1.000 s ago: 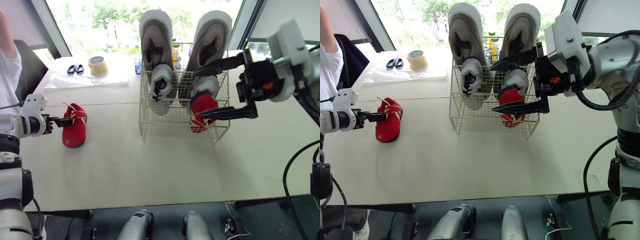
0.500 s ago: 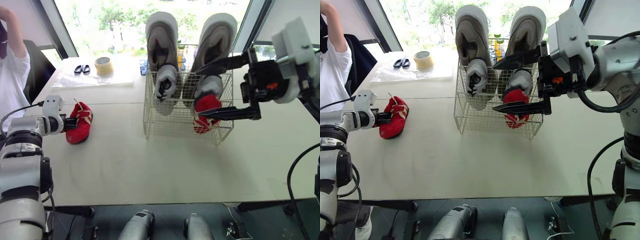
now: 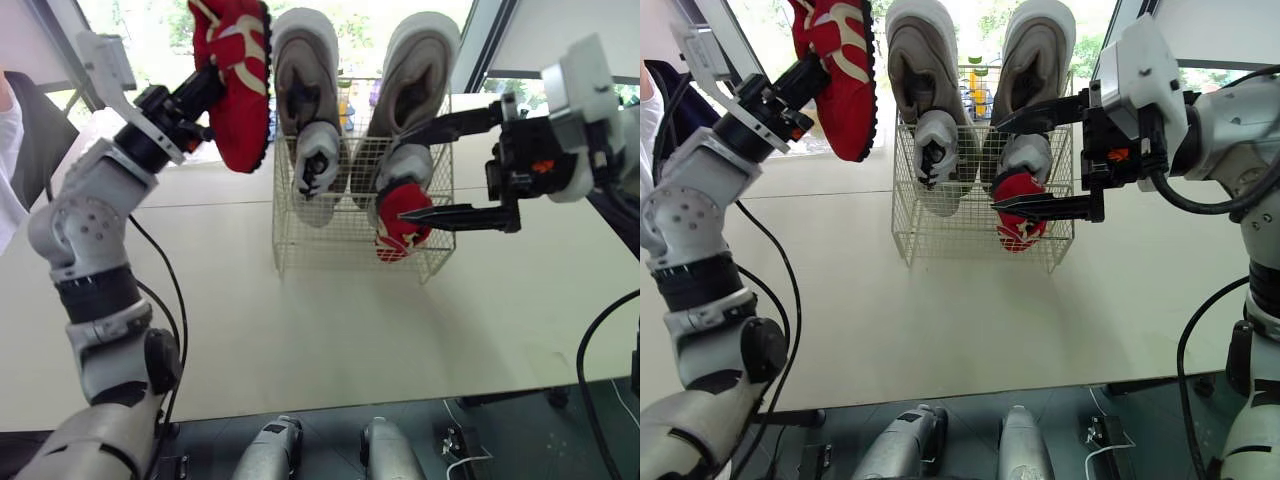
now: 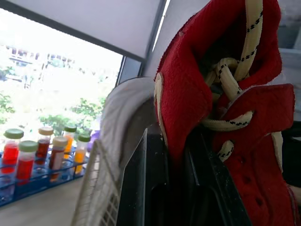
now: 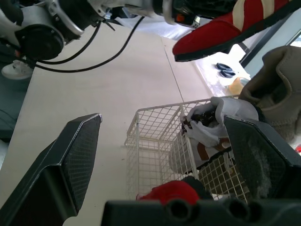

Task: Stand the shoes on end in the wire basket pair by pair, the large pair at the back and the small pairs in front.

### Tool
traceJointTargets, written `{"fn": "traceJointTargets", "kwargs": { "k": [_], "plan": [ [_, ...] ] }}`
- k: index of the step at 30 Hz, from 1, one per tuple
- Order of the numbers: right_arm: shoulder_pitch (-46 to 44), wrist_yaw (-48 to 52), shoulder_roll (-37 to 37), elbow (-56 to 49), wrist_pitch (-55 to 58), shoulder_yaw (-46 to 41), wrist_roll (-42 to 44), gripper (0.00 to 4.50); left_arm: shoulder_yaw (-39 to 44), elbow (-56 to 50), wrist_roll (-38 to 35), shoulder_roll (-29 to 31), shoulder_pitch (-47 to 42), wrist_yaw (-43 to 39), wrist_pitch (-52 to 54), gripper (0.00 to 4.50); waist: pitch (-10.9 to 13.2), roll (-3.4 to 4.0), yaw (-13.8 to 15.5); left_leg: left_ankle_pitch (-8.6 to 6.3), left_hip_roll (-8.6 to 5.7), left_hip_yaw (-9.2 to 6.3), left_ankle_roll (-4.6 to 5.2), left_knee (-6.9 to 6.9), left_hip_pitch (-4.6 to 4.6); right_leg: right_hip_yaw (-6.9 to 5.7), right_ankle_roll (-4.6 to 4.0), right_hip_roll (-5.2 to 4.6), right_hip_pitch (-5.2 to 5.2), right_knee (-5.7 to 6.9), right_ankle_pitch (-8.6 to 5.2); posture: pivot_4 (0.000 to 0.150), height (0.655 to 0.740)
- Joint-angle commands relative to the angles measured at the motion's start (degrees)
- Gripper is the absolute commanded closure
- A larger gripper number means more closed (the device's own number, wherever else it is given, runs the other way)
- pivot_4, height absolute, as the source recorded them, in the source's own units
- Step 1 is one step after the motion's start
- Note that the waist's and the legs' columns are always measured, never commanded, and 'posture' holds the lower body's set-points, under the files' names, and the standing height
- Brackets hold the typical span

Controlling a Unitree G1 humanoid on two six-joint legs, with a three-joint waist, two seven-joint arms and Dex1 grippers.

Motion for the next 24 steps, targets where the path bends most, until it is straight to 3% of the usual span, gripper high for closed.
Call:
{"fn": "traceJointTargets", "kwargs": {
  "k": [1,4,7,11,14,24],
  "plan": [
    [-2.2,0.5,0.5,0.5,-1.4,0.1,-0.9,0.0,-4.7,-10.4,1.9,2.0,1.9,3.6,0.0,4.44,0.0,0.01,0.2,0.0,-0.01,0.02,0.0,0.0,0.06,0.03,0.0,0.0,0.02,0.06,0.0,0.15,0.74],
    [-2.8,0.7,1.0,1.0,-1.7,0.7,-1.5,0.0,-10.8,-14.7,7.0,3.8,6.6,3.8,-3.0,4.44,0.0,0.03,0.5,0.0,-0.05,0.1,0.01,-0.05,0.24,0.08,0.0,0.03,0.16,0.05,0.0,0.15,0.74],
    [-2.9,0.8,1.2,1.2,-1.9,1.0,-1.8,0.0,-16.0,-14.3,15.4,2.5,11.6,2.2,-15.4,4.44,0.0,0.03,1.5,-0.01,-0.06,0.15,0.02,-0.1,0.4,0.13,-0.01,0.04,0.29,-0.02,0.0,0.15,0.74],
    [-2.2,0.8,1.2,1.1,-1.6,0.9,-2.1,0.0,-19.2,-8.6,24.7,-7.5,15.2,5.2,-38.2,4.44,0.0,0.02,2.8,-0.02,-0.06,0.15,0.03,-0.07,0.4,0.06,-0.08,0.02,0.36,-0.13,0.08,0.15,0.74],
    [-1.7,0.8,1.2,1.1,-1.8,1.0,-2.7,0.0,-20.8,-5.7,27.7,-13.0,17.9,6.1,-47.0,4.44,0.0,0.02,3.3,-0.06,-0.06,0.19,0.09,-0.05,0.45,0.07,-0.05,0.02,0.47,-0.29,0.18,0.15,0.74],
    [-0.9,0.3,1.2,0.7,-1.3,0.6,-3.1,0.0,-24.7,10.0,40.3,-20.5,21.3,9.8,-76.0,4.44,0.0,0.03,3.3,-0.07,-0.06,0.21,0.11,-0.04,0.47,0.07,-0.05,0.01,0.47,-0.27,0.18,0.15,0.74]
  ]
}}
